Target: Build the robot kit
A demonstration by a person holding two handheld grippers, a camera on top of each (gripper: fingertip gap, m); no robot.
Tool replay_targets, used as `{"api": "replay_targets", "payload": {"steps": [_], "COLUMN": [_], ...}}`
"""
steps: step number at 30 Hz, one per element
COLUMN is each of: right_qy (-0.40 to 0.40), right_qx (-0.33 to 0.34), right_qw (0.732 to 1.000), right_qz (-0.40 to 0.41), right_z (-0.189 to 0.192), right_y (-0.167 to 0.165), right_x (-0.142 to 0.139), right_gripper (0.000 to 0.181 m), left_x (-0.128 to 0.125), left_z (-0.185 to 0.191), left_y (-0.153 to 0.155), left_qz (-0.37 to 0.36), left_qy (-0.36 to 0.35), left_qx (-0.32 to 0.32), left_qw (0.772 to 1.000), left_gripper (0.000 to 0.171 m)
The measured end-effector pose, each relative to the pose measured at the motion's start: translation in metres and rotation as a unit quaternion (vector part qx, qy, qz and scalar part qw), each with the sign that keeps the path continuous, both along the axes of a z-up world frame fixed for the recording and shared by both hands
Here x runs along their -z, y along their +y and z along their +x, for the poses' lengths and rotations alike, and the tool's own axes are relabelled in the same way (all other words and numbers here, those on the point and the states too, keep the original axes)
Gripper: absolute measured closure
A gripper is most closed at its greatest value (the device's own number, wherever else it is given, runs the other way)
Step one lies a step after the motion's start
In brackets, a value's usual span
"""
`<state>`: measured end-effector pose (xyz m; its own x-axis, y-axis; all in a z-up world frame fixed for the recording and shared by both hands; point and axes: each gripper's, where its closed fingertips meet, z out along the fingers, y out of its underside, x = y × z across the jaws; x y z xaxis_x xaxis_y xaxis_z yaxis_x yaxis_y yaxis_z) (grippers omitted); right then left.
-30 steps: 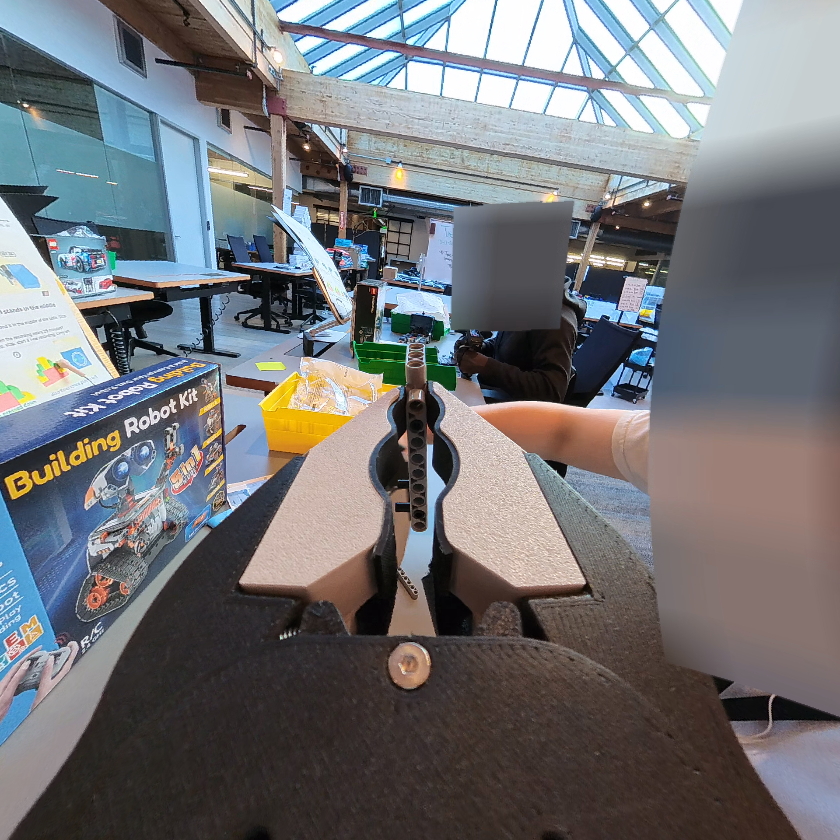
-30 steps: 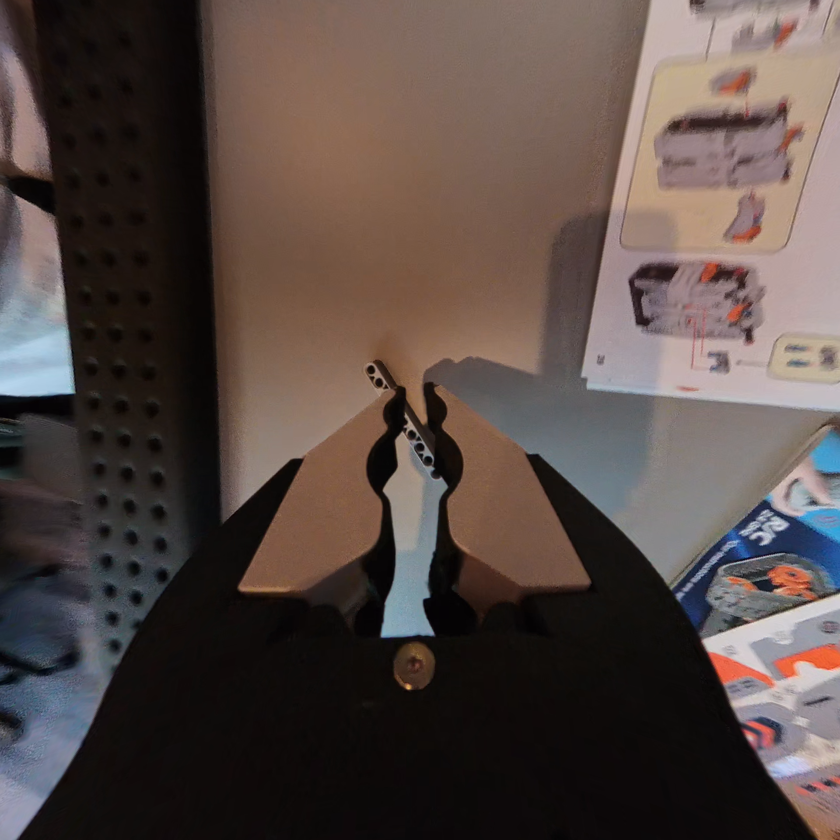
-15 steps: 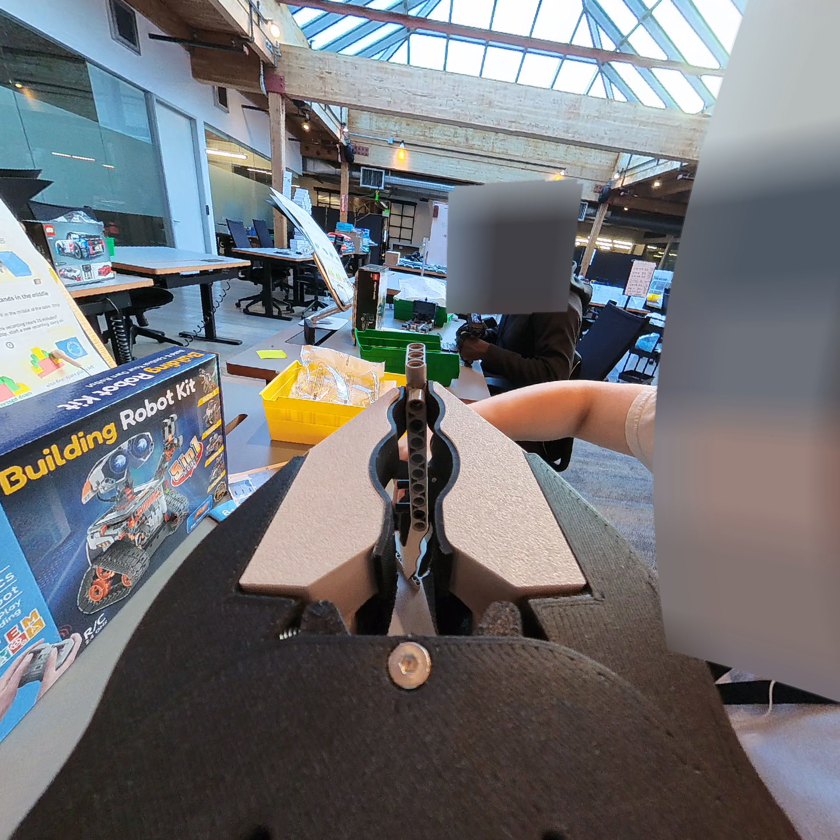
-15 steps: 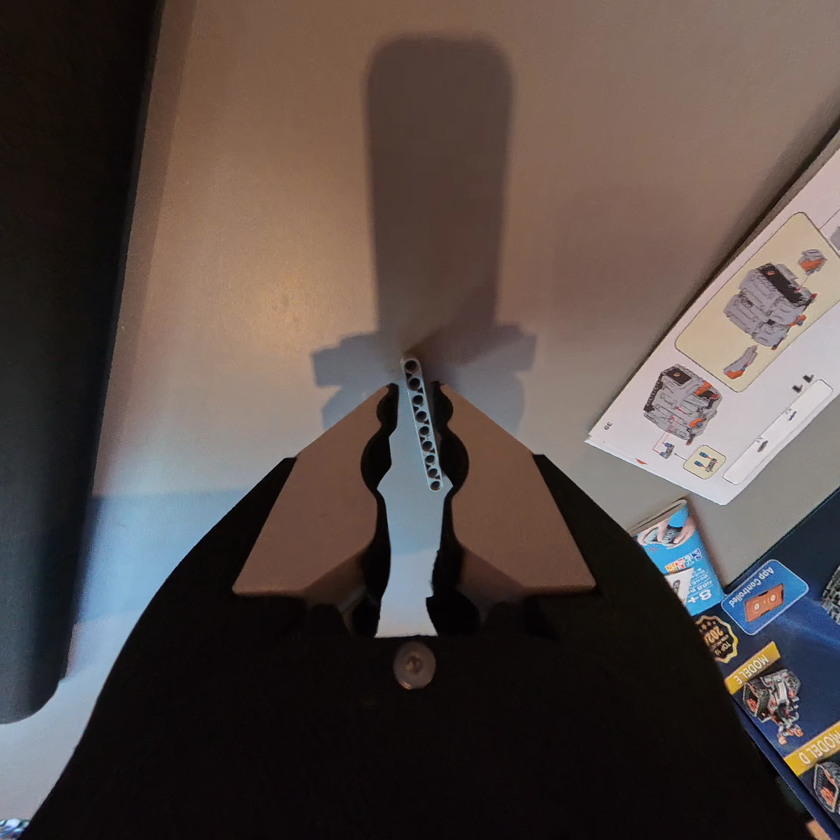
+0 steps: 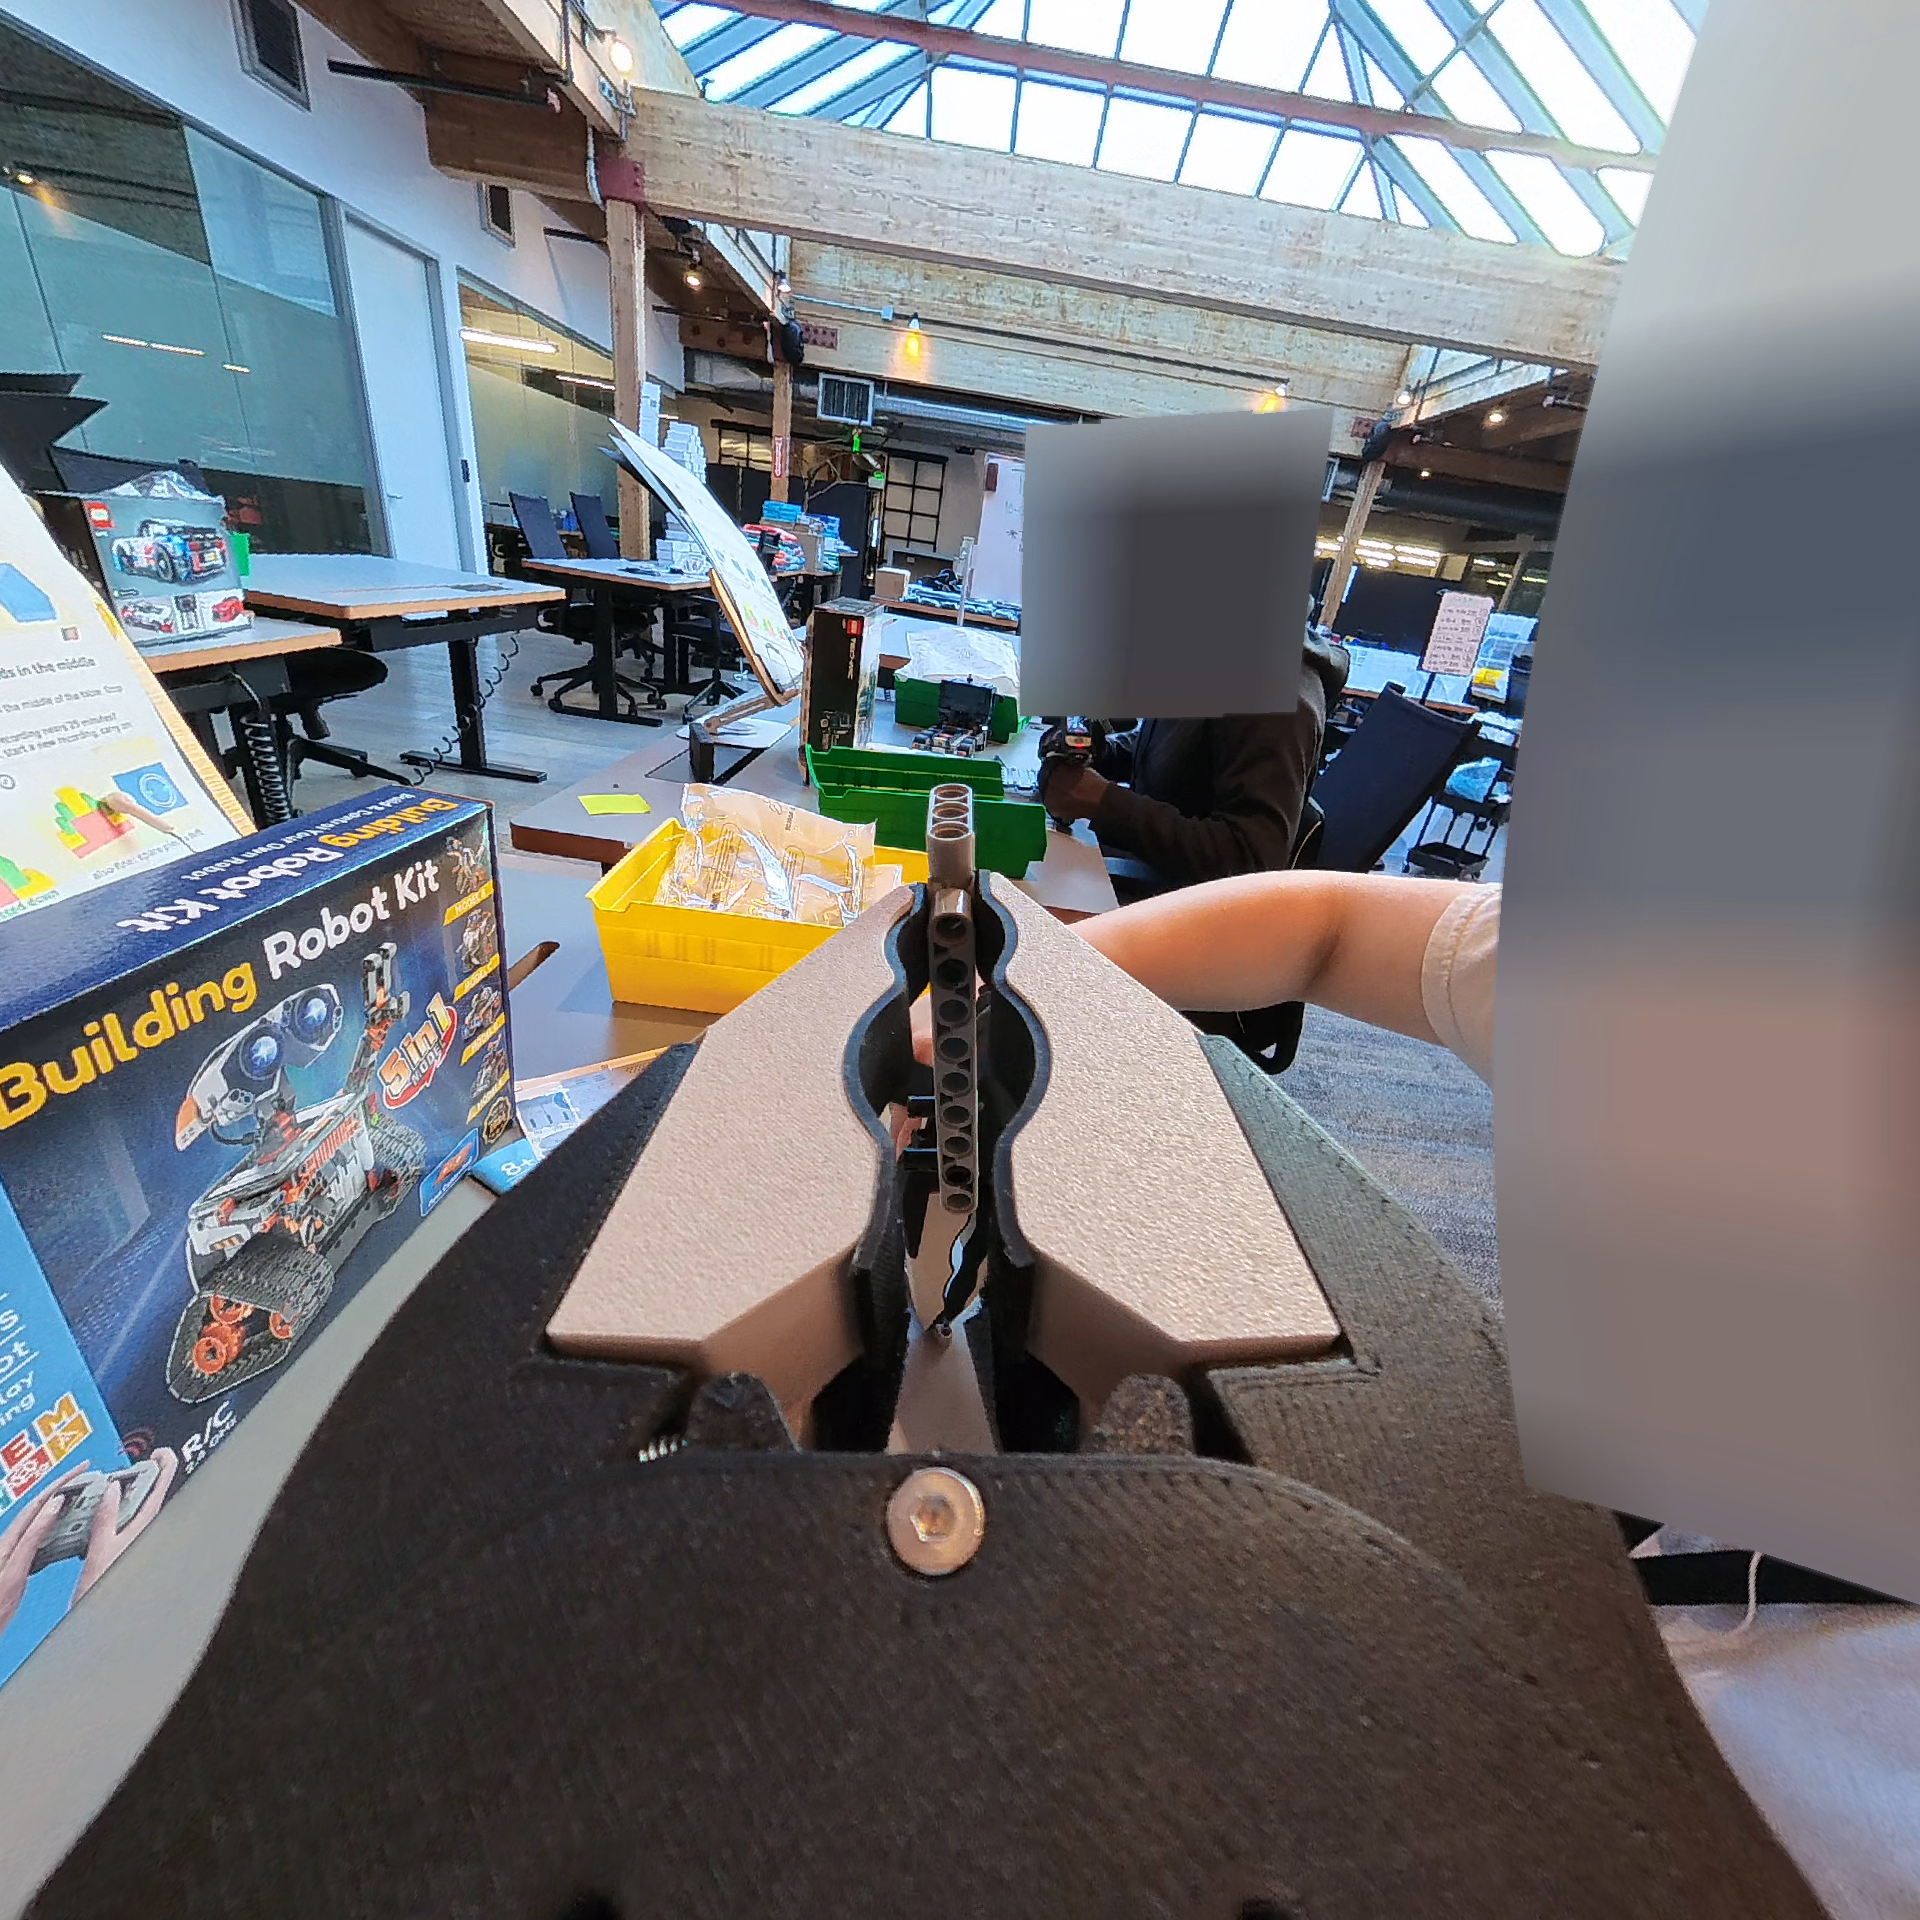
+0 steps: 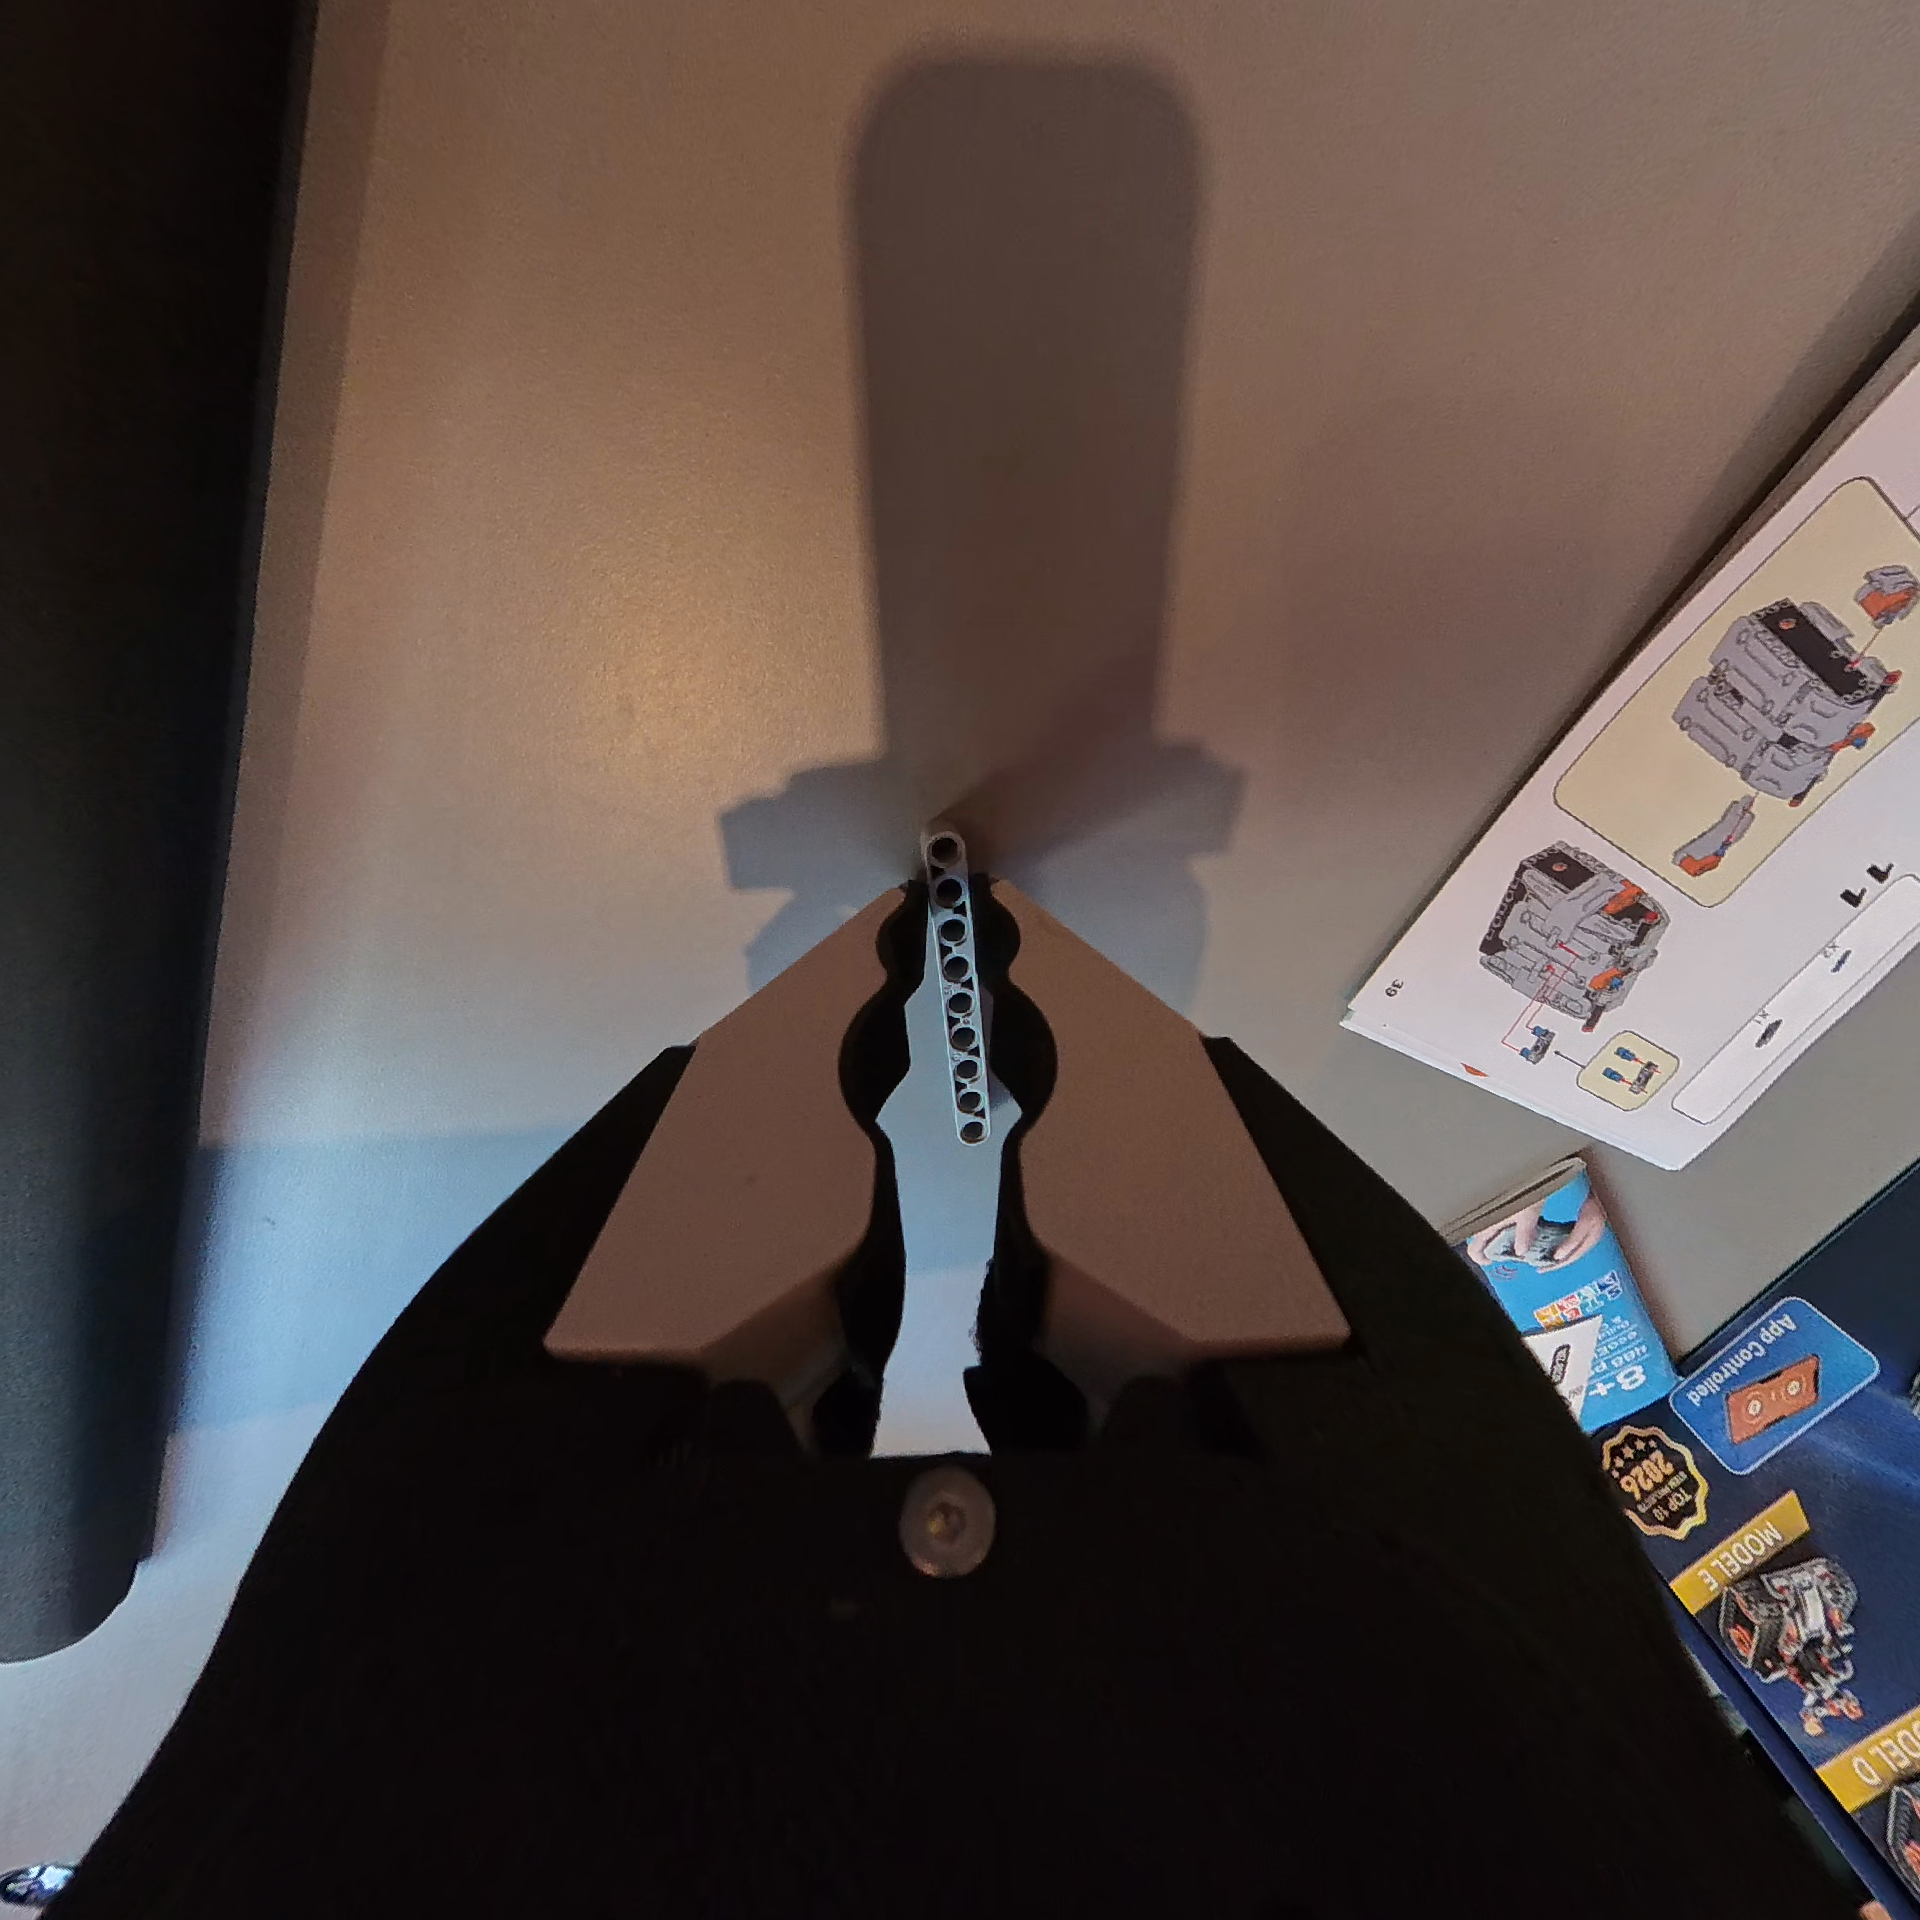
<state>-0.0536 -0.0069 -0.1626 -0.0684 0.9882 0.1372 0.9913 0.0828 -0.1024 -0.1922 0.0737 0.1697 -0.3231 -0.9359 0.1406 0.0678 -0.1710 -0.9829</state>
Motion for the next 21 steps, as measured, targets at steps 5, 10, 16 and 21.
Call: {"api": "replay_targets", "payload": {"steps": [5, 10, 16, 21], "right_qy": [-0.002, 0.195, 0.727, 0.792], "right_qx": [0.025, 0.170, 0.199, 0.140], "right_qw": [1.000, 0.965, 0.657, 0.593], "right_qz": [-0.011, 0.039, 0.017, -0.038], "right_z": [0.002, -0.008, -0.022, -0.052], "right_y": [0.000, 0.045, 0.081, 0.069], "right_x": [0.000, -0.057, -0.264, -0.339], "right_gripper": [0.174, 0.175, 0.176, 0.175], "left_x": [0.000, 0.002, 0.009, 0.011], "left_z": [0.000, 0.002, 0.014, 0.021], "left_y": [-0.001, 0.001, 0.001, -0.010], "left_qz": [0.002, 0.004, -0.014, -0.015], "left_qy": [0.001, 0.000, 0.010, 0.025], "left_qx": [0.001, 0.005, 0.022, 0.034], "left_qw": [1.000, 1.000, 1.000, 0.999], "left_gripper": [0.167, 0.167, 0.167, 0.167]}}
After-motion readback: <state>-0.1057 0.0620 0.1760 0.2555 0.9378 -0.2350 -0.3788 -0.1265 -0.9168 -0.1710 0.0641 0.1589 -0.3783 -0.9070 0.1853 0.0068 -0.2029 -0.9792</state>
